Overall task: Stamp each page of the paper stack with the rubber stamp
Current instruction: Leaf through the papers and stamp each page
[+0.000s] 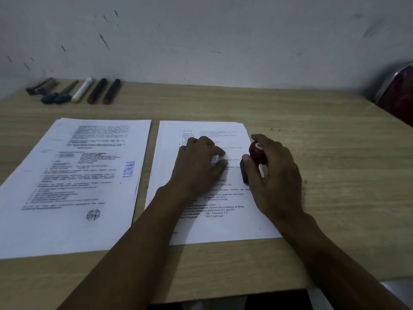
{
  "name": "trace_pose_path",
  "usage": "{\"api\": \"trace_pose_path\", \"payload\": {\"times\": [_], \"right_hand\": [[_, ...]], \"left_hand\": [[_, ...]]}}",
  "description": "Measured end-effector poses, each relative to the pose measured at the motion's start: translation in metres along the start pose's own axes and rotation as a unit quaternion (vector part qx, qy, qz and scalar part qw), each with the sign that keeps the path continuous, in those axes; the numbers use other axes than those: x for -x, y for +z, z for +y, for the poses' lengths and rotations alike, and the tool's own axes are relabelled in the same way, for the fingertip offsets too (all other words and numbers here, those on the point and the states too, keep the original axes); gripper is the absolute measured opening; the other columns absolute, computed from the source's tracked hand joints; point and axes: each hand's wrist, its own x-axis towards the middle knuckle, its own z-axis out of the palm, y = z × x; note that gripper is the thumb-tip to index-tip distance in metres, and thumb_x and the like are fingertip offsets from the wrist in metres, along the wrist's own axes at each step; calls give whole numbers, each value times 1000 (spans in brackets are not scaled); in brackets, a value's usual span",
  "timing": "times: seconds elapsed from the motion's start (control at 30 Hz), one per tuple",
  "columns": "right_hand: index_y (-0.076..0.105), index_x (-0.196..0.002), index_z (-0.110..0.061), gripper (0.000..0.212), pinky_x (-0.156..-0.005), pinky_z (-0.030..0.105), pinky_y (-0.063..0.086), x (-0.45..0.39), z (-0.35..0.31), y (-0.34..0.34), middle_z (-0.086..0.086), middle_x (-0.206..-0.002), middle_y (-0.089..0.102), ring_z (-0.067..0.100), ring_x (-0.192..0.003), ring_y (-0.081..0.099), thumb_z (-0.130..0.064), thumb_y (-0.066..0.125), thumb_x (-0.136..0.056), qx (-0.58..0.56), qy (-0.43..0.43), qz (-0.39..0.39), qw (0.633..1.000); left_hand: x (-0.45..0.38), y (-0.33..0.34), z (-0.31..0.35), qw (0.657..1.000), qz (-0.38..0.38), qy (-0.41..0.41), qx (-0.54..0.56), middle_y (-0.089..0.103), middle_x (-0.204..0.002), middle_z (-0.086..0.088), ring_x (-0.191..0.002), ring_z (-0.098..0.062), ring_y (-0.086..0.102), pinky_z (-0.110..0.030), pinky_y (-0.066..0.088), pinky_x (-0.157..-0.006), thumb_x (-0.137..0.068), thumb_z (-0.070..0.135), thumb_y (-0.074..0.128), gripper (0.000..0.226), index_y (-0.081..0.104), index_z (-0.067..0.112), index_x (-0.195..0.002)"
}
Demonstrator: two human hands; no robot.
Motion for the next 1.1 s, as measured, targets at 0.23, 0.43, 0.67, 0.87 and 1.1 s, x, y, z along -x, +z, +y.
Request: {"api": "trace_pose_path", "payload": {"times": [0.23, 0.43, 0.67, 0.87, 1.1], "right_hand": [[60, -127, -14, 39, -73, 31, 46, 1, 3, 2, 2, -104, 64, 25, -97, 58, -21, 63, -89, 1, 3, -24, 1000], [62, -123, -14, 36, -72, 34, 50, 1, 4, 1, 0, -101, 65, 23, -93, 59, -19, 64, -88, -15, 19, -21, 999], [63, -122, -19, 36, -72, 38, 53, 2, 2, 1, -3, -102, 68, 20, -92, 61, -24, 65, -86, 26, 36, -22, 999], [60, -124, -24, 38, -70, 34, 51, 3, -2, 0, -5, -100, 68, 18, -87, 61, -30, 61, -87, 84, 47, -28, 995], [60, -122, -22, 37, -75, 43, 50, 4, -12, -2, 4, -83, 67, 29, -79, 60, -30, 61, -86, 120, 60, -28, 991]], "left_hand": [[2, 1, -1, 1000, 0, 1, -1, 58, -123, 1, -115, -22, 46, -36, 36, -92, -91, 39, 57, 32, 66, 25, -118], [3, 1, 0, 1000, -2, -3, -1, 57, -123, 2, -116, -22, 45, -36, 36, -94, -91, 39, 57, 31, 66, 26, -118], [3, 1, -1, 1000, 0, -5, 0, 58, -123, 2, -117, -22, 45, -37, 36, -94, -91, 39, 58, 31, 66, 26, -117], [3, 2, -1, 1000, 2, -7, -2, 58, -123, 3, -117, -23, 46, -37, 37, -93, -90, 39, 58, 31, 67, 26, -116], [5, 0, -2, 1000, 1, -2, -8, 58, -125, 1, -117, -25, 47, -39, 39, -95, -91, 38, 57, 31, 66, 25, -117]]}}
